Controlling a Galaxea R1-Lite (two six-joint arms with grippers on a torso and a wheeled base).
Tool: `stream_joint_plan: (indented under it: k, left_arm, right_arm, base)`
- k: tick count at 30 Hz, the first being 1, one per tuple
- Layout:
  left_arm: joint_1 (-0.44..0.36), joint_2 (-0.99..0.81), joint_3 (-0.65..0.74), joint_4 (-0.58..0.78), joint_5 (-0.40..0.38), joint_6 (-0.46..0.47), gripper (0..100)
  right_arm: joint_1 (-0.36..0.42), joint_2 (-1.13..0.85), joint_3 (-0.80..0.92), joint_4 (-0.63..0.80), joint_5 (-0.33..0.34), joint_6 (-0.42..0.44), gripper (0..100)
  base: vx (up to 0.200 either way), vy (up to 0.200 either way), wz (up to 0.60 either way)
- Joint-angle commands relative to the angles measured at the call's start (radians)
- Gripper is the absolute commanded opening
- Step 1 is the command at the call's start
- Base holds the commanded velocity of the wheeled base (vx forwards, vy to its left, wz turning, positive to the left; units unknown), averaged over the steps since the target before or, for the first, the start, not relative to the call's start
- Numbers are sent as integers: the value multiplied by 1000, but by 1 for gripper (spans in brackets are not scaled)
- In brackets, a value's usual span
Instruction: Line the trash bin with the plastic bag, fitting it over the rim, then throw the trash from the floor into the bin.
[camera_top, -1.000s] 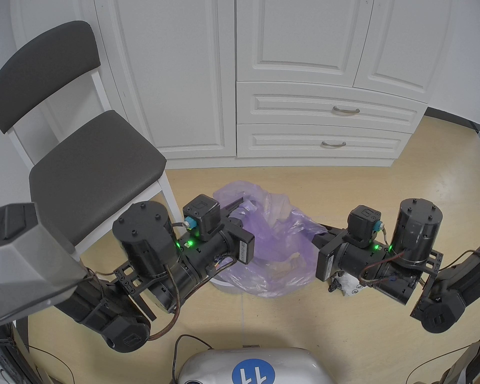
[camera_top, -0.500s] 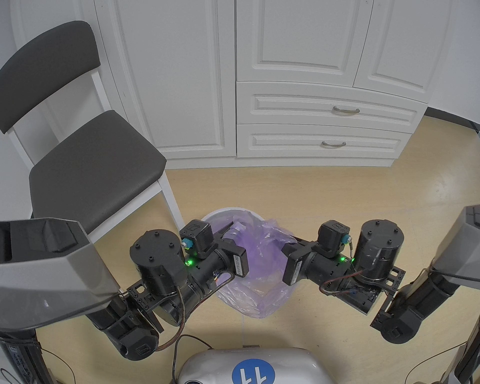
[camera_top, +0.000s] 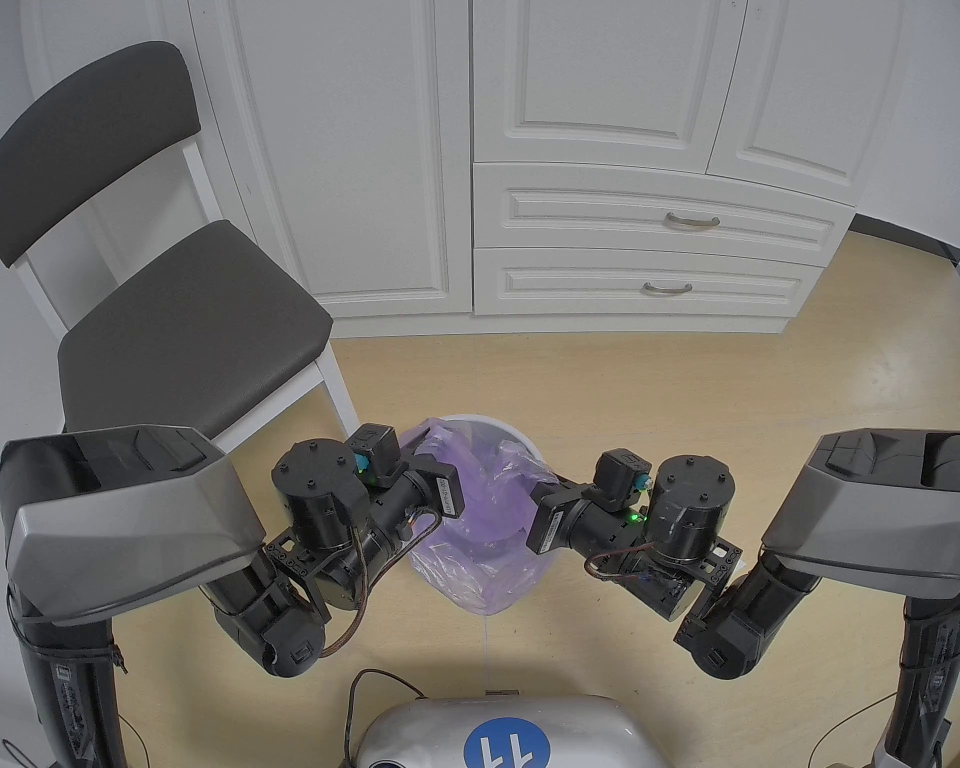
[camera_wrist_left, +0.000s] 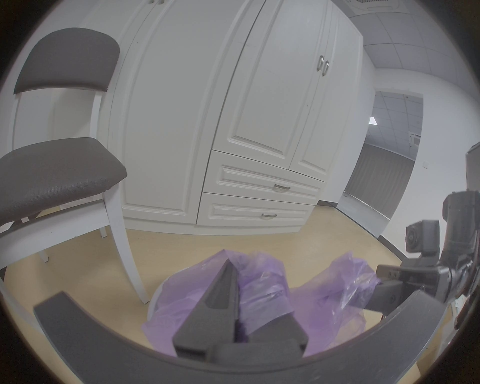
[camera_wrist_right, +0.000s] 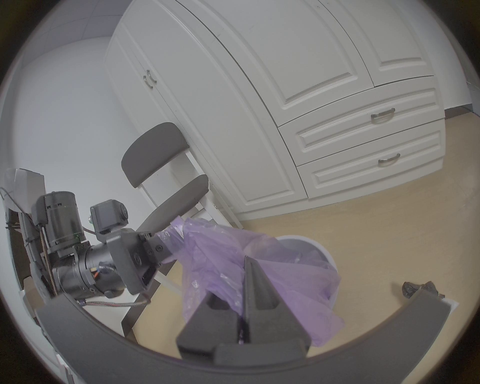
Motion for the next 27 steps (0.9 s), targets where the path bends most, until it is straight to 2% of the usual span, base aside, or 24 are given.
stream_joint_plan:
  k: [1, 27]
  left_arm:
    - [5, 8, -7, -1, -1, -3, 0]
    - [5, 5, -13, -1, 6, -3, 0]
  right_arm:
    - [-3, 34, -14, -2, -1, 4, 0]
    - [-3, 36, -31, -45, -4, 16, 0]
  base:
    - [0, 0, 0]
    - [0, 0, 0]
